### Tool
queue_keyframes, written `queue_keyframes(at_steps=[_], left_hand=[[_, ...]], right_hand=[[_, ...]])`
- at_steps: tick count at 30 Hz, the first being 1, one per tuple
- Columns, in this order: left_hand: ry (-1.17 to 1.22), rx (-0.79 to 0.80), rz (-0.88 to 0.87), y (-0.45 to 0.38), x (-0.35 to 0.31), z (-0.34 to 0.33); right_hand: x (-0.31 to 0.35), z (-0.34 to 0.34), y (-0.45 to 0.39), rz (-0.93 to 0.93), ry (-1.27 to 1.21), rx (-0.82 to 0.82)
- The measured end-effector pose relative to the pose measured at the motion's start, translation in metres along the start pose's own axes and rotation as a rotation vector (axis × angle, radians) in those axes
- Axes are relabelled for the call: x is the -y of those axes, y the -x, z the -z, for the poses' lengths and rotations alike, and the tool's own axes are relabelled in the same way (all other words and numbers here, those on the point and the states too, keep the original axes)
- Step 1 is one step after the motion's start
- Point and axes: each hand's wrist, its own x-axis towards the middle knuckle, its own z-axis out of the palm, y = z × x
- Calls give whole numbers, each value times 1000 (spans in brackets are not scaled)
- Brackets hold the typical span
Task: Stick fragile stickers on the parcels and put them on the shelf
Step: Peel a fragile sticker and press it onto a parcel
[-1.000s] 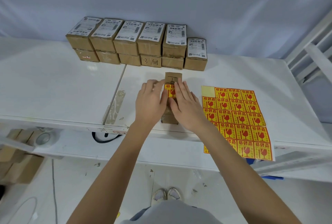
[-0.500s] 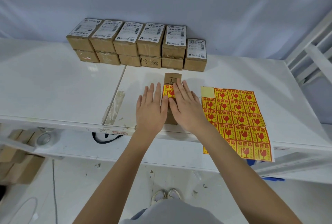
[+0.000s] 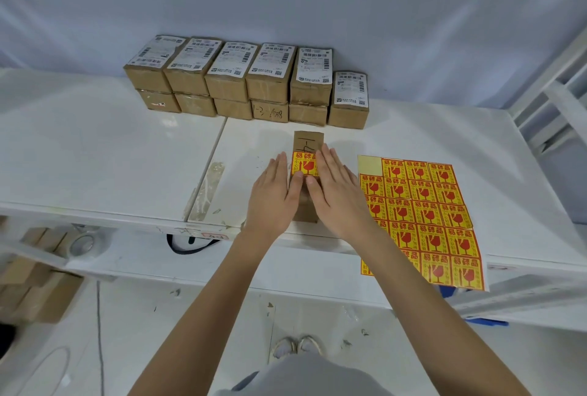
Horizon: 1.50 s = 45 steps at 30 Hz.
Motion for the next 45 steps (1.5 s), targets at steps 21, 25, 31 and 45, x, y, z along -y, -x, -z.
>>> queue_keyframes(at_steps=[21,25,31,45], left_hand=[[656,247,444,-19,3,35],[571,231,422,-26,1,44],[540,146,540,-39,0,56],[459,-201,697,-45,86,146]], right_hand=[[-4,14,-25,50,-659,-49],[-3,15,-35,33,-566,6],[23,22,-65,85,-71,90],[150,-4,-146,349,264,126]])
